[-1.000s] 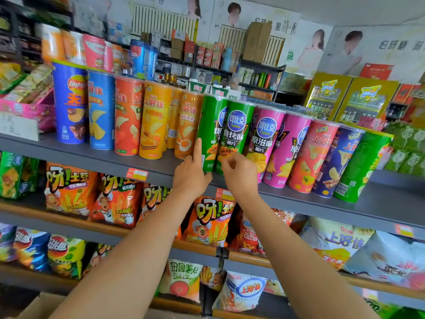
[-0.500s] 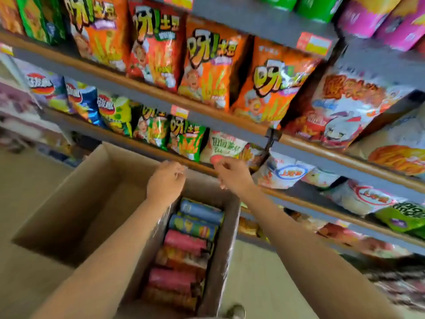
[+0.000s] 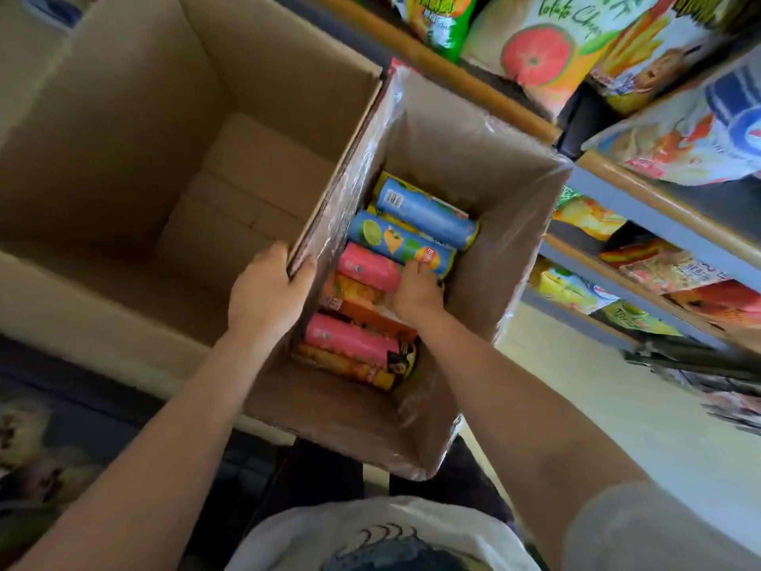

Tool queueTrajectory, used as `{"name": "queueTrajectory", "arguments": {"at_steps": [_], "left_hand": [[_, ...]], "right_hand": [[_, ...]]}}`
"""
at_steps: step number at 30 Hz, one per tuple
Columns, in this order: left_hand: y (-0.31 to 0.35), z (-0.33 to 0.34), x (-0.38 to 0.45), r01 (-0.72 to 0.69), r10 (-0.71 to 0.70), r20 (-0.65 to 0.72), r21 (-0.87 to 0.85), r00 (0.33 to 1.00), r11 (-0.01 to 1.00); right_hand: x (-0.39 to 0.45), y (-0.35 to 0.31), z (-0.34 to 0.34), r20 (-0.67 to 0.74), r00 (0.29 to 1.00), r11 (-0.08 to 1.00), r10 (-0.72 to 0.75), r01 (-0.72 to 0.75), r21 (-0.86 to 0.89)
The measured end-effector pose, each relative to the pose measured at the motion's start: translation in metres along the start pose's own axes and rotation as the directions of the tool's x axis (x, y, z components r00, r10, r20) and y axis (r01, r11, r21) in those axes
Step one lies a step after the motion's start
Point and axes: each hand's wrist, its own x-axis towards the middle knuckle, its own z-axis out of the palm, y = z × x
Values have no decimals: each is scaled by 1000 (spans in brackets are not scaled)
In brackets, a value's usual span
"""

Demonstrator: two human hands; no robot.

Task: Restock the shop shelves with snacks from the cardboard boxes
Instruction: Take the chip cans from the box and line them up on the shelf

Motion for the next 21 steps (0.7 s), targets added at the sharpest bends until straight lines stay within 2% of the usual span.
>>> {"name": "queueTrajectory", "arguments": {"at_steps": [4,7,9,12,13,14,16,18,19,21], "left_hand": [[1,2,0,-26,27,-16,8,1000,1000],[-3,5,2,-37,37,-31,12,999,999],[-5,7,3,-48,49,-36,22,998,999],[-6,8,2,-55,56,-47,19,997,998],[-7,8,1,-78,86,-104,74,991,994],[-7,7,-2,-130,161,-208,154,965,979],[-3,9,-11,-323,403,-361,262,841,909],[10,20,-19,-546,582,-276,203,765,813],[16,27,-22,-612,628,-170,139,760,779],[23,46,-23,-632,628,67,90,775,770]], "right_hand": [[30,23,17,25,999,993,42,-39,-109],[42,34,29,-49,999,950,22,-36,-310],[45,34,28,-50,998,937,24,-40,-348],[41,27,19,86,994,972,60,-39,-231],[37,23,15,132,990,985,56,-33,-169],[31,17,11,172,984,994,44,-26,-108],[17,6,-2,229,973,998,-8,-6,58],[2,-2,-19,279,959,978,-43,-17,209],[-5,-2,-28,299,951,973,-79,9,229],[-17,1,-53,342,927,979,-154,97,177]]}}
